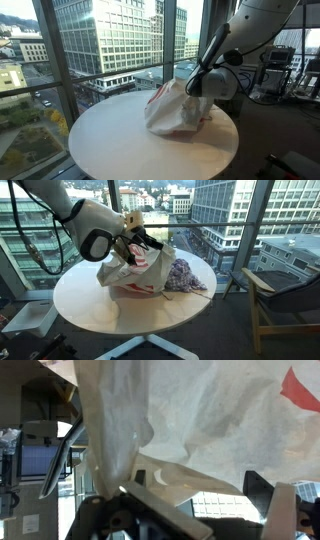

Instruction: Remove the purple and blue shirts and the brown object from the plastic

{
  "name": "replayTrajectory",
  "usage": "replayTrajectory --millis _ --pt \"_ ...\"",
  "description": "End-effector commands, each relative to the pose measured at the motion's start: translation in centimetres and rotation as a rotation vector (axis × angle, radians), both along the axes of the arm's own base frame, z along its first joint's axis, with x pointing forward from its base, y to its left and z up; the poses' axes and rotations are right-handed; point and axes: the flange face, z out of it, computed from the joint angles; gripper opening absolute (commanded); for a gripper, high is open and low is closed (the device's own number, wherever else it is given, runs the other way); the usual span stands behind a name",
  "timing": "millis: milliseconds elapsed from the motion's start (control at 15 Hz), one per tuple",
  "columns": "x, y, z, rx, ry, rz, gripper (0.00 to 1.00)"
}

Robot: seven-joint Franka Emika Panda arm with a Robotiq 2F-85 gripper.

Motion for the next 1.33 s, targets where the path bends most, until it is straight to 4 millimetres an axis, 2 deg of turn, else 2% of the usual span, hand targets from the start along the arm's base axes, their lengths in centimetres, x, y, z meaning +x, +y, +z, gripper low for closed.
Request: replayTrajectory --millis 0,133,200,400,667,867,933,1067,1267 --pt "-1.5 -0.1 4.3 -0.038 -0.093 -0.03 1.0" --pt "-1.5 -0.3 6.0 -0.013 -0.119 -0.008 1.0" --pt "-0.7 -0.1 3.8 -0.019 -0.089 -0.022 1.0" --pt "-0.9 -0.2 5.1 0.0 -0.107 -0.019 1.0" --pt "-1.3 0.0 5.5 -0.01 -0.116 0.006 1.0" --pt "-1.7 -0.7 5.9 -0.067 -0.128 -0.029 1.0" --pt "-5.0 0.7 7.0 -0.083 -0.116 -0.033 1.0" --pt "-7.1 1.7 8.3 -0.153 -0.135 -0.058 1.0" --pt "-10.0 4.8 11.2 -0.213 -0.139 -0.008 1.0"
